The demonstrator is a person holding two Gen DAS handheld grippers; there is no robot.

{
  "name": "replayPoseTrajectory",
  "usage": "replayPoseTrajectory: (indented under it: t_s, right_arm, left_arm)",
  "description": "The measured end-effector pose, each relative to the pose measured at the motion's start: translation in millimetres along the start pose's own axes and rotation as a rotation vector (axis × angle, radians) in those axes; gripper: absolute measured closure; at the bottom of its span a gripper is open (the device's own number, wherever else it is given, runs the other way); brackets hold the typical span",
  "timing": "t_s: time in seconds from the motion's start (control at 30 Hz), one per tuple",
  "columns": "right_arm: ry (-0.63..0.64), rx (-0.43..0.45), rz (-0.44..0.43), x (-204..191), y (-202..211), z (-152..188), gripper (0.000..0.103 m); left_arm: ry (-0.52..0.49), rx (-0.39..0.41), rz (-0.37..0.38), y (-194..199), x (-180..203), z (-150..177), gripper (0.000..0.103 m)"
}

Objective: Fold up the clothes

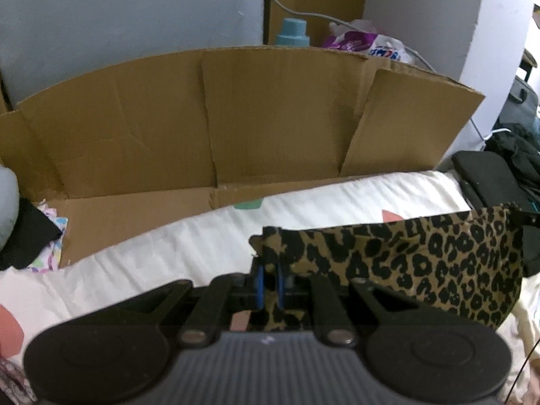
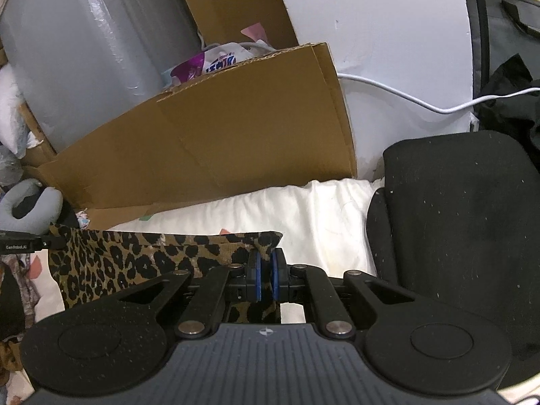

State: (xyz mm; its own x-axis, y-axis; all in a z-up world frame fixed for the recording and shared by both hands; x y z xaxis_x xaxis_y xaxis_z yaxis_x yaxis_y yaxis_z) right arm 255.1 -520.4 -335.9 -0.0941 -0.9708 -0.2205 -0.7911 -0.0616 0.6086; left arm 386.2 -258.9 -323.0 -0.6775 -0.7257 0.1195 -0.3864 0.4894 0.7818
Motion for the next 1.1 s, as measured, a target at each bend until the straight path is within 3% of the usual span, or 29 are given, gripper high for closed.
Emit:
replayPoseTrajectory:
  t_s: [0.6, 1.1]
  right_arm:
    - [0.041, -0.095, 0.037, 17, -59, 4, 0.099]
    - [0.021, -0.212, 0.038, 28, -106, 33, 0.099]
  left_arm:
    - [-0.034, -0.072, -0.035, -58, 4, 7, 0.095]
    - [0.031, -0.146, -0.025, -115, -4, 27, 0.094]
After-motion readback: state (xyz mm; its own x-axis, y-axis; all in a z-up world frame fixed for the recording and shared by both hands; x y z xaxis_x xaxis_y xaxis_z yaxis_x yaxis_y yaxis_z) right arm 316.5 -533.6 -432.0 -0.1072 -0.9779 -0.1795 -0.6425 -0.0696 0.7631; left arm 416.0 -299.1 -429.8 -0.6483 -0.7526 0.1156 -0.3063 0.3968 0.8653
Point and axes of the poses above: each gripper's, at about its wrist camera, not at the fingertips, and y roughly against the way its jaws point, x to its right, z to its underside, the point moved 9 cm from there along -y, roughly the way its jaws point, and after that the axes turned 9 degrees about y, right-handed, at the moved point
